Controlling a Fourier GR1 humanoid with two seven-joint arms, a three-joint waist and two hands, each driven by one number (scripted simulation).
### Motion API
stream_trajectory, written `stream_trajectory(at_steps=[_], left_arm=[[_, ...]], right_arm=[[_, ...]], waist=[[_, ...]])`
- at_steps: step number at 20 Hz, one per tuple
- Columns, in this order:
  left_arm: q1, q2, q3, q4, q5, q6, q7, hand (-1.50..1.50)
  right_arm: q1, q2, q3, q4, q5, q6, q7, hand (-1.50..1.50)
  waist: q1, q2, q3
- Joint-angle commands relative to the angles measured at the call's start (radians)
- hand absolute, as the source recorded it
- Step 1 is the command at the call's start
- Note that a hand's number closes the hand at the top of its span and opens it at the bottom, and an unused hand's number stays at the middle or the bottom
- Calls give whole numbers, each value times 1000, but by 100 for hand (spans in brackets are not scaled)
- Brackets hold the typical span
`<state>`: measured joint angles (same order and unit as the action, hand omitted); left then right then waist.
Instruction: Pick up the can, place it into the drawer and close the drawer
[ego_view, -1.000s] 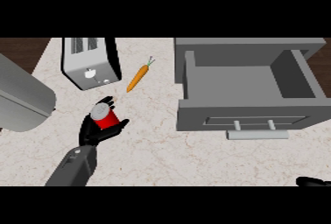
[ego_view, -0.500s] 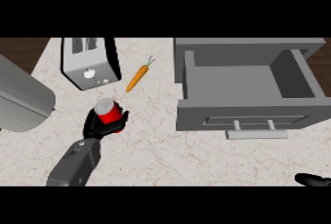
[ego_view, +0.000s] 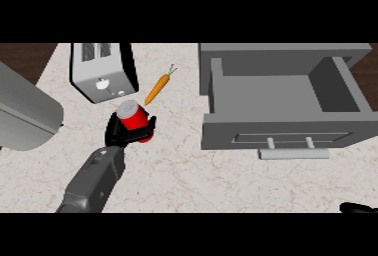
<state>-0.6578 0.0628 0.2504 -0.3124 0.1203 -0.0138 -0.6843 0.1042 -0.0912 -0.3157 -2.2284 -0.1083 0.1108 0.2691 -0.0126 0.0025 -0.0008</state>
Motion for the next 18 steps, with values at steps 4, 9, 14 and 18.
stream_trajectory(at_steps=[4,9,14,18], left_arm=[[-56,-52,-44,-112,0,25,120,150],[-48,-62,-151,-282,-8,83,219,150],[-155,-47,-183,-466,11,104,505,150],[-167,-62,-334,-589,128,219,599,150]], right_arm=[[7,53,61,23,103,-37,-37,-150],[19,15,1,6,47,-6,-34,-150],[59,23,-14,-30,18,4,-35,-150],[-34,-8,-4,-42,39,-39,70,-150]], waist=[[10,-4,1],[13,-6,1],[20,-12,2],[9,-10,1]])
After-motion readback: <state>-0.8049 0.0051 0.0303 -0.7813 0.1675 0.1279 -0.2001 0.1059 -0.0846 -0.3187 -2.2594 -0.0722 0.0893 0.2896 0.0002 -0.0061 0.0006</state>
